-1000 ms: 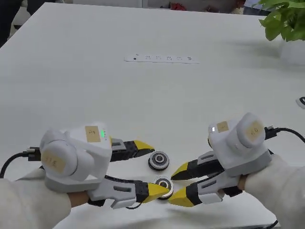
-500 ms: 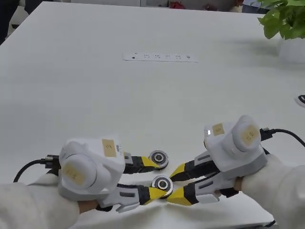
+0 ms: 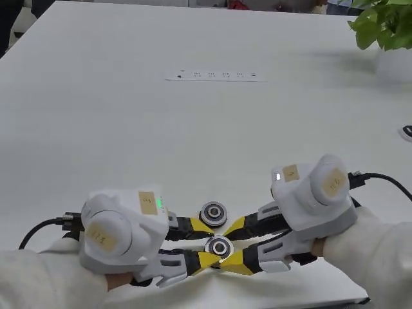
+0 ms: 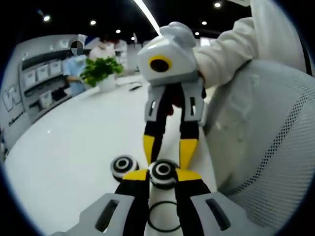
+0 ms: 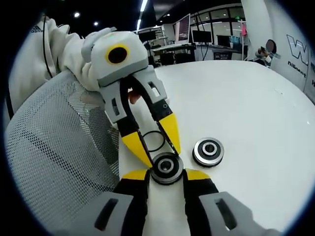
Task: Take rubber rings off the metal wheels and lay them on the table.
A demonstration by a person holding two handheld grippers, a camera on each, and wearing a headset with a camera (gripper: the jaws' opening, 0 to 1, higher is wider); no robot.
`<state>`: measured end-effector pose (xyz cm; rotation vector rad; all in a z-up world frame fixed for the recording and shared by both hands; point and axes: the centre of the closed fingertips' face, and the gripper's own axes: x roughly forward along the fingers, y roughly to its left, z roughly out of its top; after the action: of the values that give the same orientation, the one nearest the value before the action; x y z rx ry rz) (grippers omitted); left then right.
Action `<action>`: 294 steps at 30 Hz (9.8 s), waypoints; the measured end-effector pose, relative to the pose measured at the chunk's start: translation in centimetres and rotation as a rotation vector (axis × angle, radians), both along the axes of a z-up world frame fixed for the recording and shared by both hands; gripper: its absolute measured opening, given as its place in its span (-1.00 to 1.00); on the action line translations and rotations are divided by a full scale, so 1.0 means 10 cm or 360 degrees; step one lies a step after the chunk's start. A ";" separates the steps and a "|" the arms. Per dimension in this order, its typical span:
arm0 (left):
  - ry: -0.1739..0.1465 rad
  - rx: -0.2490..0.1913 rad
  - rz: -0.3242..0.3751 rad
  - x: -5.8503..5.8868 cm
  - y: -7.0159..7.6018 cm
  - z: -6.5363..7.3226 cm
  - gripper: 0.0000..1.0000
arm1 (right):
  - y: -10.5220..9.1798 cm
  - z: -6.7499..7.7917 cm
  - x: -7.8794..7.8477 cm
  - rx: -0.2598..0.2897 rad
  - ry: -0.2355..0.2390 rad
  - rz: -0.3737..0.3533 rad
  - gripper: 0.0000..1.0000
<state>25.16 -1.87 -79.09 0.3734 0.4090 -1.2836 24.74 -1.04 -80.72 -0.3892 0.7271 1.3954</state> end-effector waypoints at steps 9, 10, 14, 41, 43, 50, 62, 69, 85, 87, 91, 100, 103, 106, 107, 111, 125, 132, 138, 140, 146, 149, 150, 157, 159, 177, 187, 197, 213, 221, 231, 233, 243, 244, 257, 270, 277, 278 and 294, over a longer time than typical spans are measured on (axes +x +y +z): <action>0.0000 -0.0010 -0.0010 0.01 -0.04 -0.01 -0.65 | -0.03 -0.04 0.00 -0.0029 0.0021 -0.0004 -0.47; 0.0001 -0.0008 -0.0014 0.01 -0.04 -0.02 -0.67 | -0.03 -0.05 -0.01 -0.0035 0.0023 -0.0002 -0.47; 0.0000 -0.0007 -0.0021 0.00 -0.05 -0.02 -0.69 | -0.04 -0.08 0.01 -0.0047 0.0009 -0.0006 -0.49; -0.0004 -0.0010 0.0006 0.03 0.01 -0.03 -0.73 | -0.11 -0.09 0.05 -0.0095 0.0047 -0.0069 -0.95; -0.0004 -0.0017 0.0012 0.03 0.02 -0.03 -0.73 | -0.10 -0.08 0.06 -0.0051 0.0148 -0.0171 -0.96; -0.0007 -0.0024 0.0014 0.04 0.02 -0.03 -0.73 | -0.12 -0.08 0.09 0.0005 0.0404 -0.0374 -0.99; -0.0008 -0.0029 0.0012 0.04 0.02 -0.02 -0.73 | -0.15 -0.09 0.10 0.0062 0.0707 -0.0599 -1.00; -0.0008 -0.0031 0.0012 0.04 0.02 -0.02 -0.73 | -0.16 -0.07 0.10 0.0087 0.0764 -0.0633 -1.00; -0.0013 -0.0032 0.0011 0.04 0.02 -0.02 -0.73 | -0.17 0.03 0.14 0.0222 0.0927 -0.0748 -1.00; -0.0015 -0.0029 0.0011 0.04 0.02 -0.02 -0.73 | -0.16 0.04 0.14 0.0222 0.0919 -0.0739 -1.00; -0.0015 -0.0031 0.0010 0.04 0.02 -0.02 -0.73 | -0.15 0.06 0.14 0.0224 0.0906 -0.0726 -1.00; -0.0013 -0.0035 0.0014 0.05 0.03 -0.02 -0.73 | -0.11 0.09 0.13 0.0235 0.0879 -0.0692 -1.00; -0.0013 -0.0035 0.0015 0.05 0.03 -0.02 -0.73 | -0.11 0.10 0.12 0.0234 0.0874 -0.0687 -1.00; -0.0013 -0.0036 0.0016 0.05 0.03 -0.02 -0.73 | -0.11 0.11 0.12 0.0236 0.0870 -0.0681 -1.00; -0.0012 -0.0036 0.0016 0.05 0.03 -0.02 -0.73 | -0.10 0.11 0.12 0.0236 0.0867 -0.0678 -1.00; -0.0010 -0.0038 0.0017 0.05 0.03 -0.02 -0.73 | -0.09 0.11 0.12 0.0236 0.0862 -0.0673 -1.00; -0.0006 -0.0045 0.0022 0.05 0.03 -0.02 -0.73 | -0.08 0.11 0.11 0.0230 0.0833 -0.0645 -1.00; -0.0009 -0.0048 0.0025 0.05 0.02 -0.02 -0.73 | -0.07 0.11 0.11 0.0228 0.0817 -0.0630 -1.00; -0.0008 -0.0050 0.0027 0.05 0.02 -0.02 -0.73 | -0.07 0.12 0.10 0.0232 0.0819 -0.0629 -1.00; -0.0007 -0.0051 0.0028 0.05 0.02 -0.02 -0.73 | -0.07 0.12 0.10 0.0232 0.0819 -0.0629 -1.00; -0.0007 -0.0052 0.0027 0.05 0.02 -0.02 -0.73 | -0.06 0.12 0.09 0.0228 0.0789 -0.0603 -1.00; -0.0007 -0.0053 0.0027 0.05 0.02 -0.02 -0.73 | -0.06 0.12 0.09 0.0230 0.0787 -0.0600 -1.00; -0.0009 -0.0053 0.0026 0.05 0.02 -0.02 -0.73 | -0.06 0.12 0.09 0.0231 0.0788 -0.0598 -1.00; -0.0012 -0.0053 0.0028 0.05 0.02 -0.02 -0.73 | -0.06 0.13 0.09 0.0231 0.0782 -0.0592 -1.00; -0.0012 -0.0054 0.0029 0.05 0.02 -0.02 -0.73 | -0.06 0.13 0.09 0.0231 0.0778 -0.0588 -1.00; -0.0010 -0.0059 0.0030 0.05 0.02 -0.02 -0.73 | -0.05 0.14 0.10 0.0239 0.0780 -0.0585 -1.00; -0.0010 -0.0060 0.0031 0.05 0.02 -0.02 -0.73 | -0.05 0.15 0.10 0.0241 0.0773 -0.0575 -1.00; -0.0010 -0.0061 0.0034 0.06 0.02 -0.02 -0.73 | -0.03 0.18 0.08 0.0249 0.0767 -0.0552 -1.00; 0.0033 -0.0091 0.0058 0.06 0.03 -0.02 -0.72 | -0.03 0.24 0.15 0.0299 0.0751 -0.0602 -1.00; 0.0078 -0.0063 0.0039 0.05 0.04 -0.01 -0.70 | -0.05 0.18 0.16 0.0255 0.0749 -0.0616 -1.00; 0.0106 -0.0162 -0.0018 0.03 0.06 0.29 -0.38 | -0.06 0.17 0.16 0.0239 0.0752 -0.0624 -1.00; 0.0133 -0.0195 -0.0006 0.04 0.08 0.36 -0.30 | -0.05 0.17 0.15 0.0240 0.0753 -0.0620 -1.00; 0.0118 -0.0213 0.0028 0.06 0.21 0.66 -0.01 | -0.03 0.22 0.15 0.0264 0.0751 -0.0608 -1.00; 0.0111 -0.0212 0.0031 0.05 0.22 0.69 0.03 | -0.02 0.23 0.15 0.0268 0.0751 -0.0608 -1.00; -0.0021 -0.0169 0.0117 0.06 0.60 1.06 0.49 | 0.00 0.30 0.14 0.0297 0.0747 -0.0599 -1.00; -0.0103 -0.0125 0.0283 -0.01 1.07 1.21 0.76 | 0.01 0.49 0.18 0.0404 0.0740 -0.0642 -1.00; -0.0092 -0.0115 0.0397 -0.05 1.30 1.19 0.84 | 0.07 0.54 0.11 0.0420 0.0740 -0.0622 -1.00; -0.0095 -0.0124 0.0427 -0.05 1.34 1.19 0.85 | 0.08 0.55 0.10 0.0425 0.0740 -0.0619 -1.00; -0.0033 -0.0166 0.0617 -0.20 1.61 0.98 0.89 | 0.27 0.72 0.00 0.0510 0.0749 -0.0548 -1.00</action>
<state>23.15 14.25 -69.25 0.2058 0.3738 -0.9174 24.76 1.68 -73.50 0.3176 0.8828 1.2531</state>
